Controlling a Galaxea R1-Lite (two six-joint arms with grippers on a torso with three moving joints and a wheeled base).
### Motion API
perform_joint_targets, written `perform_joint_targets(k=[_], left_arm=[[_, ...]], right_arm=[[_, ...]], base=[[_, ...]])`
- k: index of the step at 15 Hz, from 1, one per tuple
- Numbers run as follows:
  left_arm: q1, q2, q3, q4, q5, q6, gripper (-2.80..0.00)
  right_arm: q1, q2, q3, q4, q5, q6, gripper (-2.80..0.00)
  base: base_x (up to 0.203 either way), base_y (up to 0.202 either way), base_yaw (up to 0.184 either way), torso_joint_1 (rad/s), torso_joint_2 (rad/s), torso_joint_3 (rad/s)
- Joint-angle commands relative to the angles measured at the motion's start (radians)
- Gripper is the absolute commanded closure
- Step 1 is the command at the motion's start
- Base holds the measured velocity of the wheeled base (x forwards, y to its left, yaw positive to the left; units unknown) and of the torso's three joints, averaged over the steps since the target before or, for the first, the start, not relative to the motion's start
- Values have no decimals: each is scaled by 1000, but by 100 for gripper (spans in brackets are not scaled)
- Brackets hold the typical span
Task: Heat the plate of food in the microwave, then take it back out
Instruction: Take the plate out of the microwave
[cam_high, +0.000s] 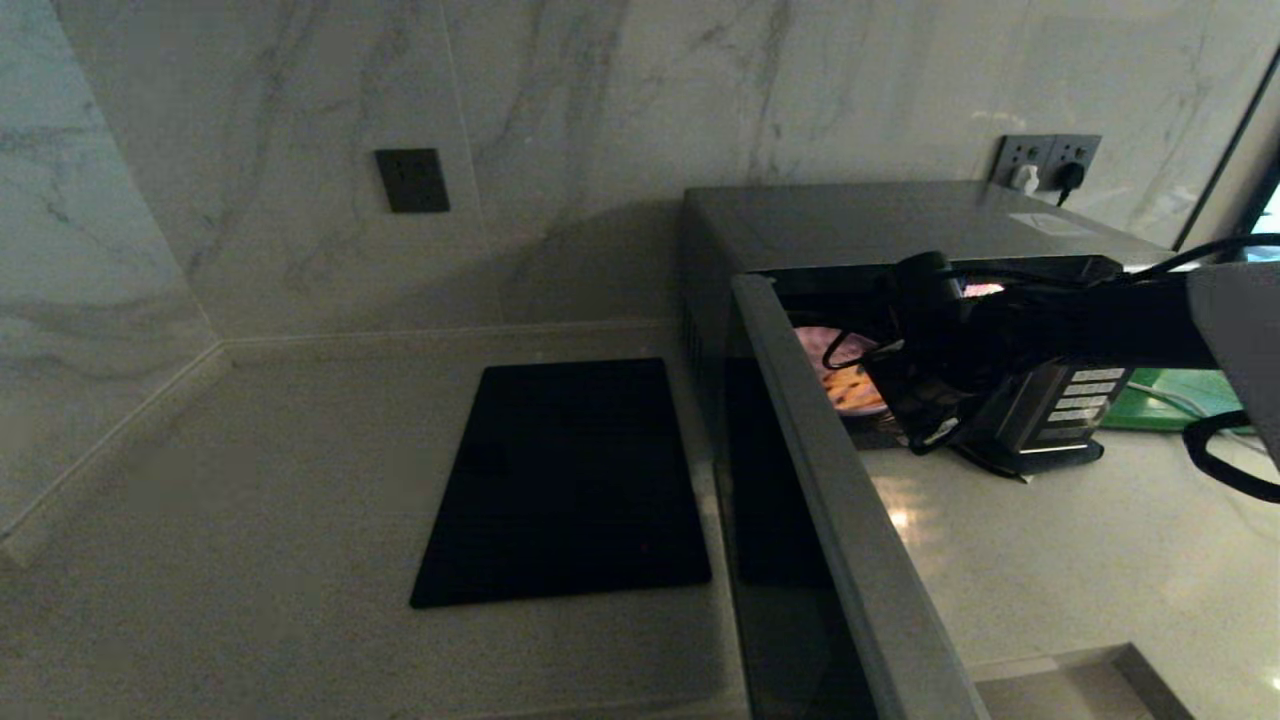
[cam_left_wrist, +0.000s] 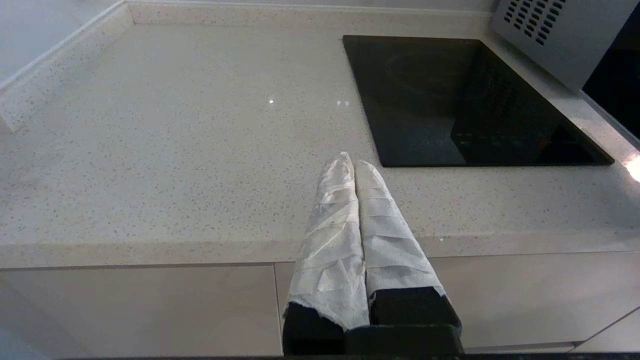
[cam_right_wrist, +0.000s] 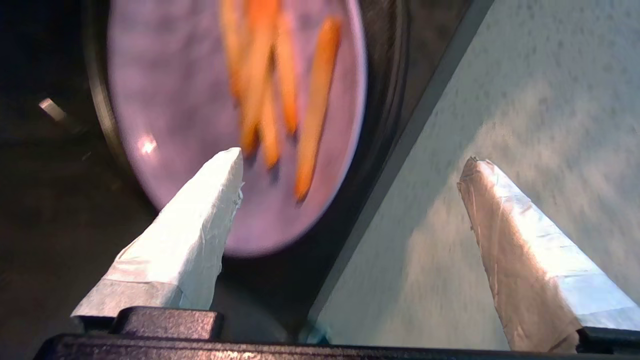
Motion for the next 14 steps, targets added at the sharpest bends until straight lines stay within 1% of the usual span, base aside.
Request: perform_joint_targets(k=[1, 5, 14], left_arm=[[0, 1, 0, 0, 0, -1, 0], [0, 0, 0, 0, 0, -1, 0], [0, 1, 0, 0, 0, -1, 0]], right_arm=[[-10, 41, -11, 2, -2, 8, -280], [-23, 58, -24, 4, -2, 6, -280], [-24, 106, -67, 4, 3, 2, -280]], base=[[0, 0, 0, 0, 0, 0], [0, 0, 0, 0, 0, 0], [0, 0, 0, 0, 0, 0]])
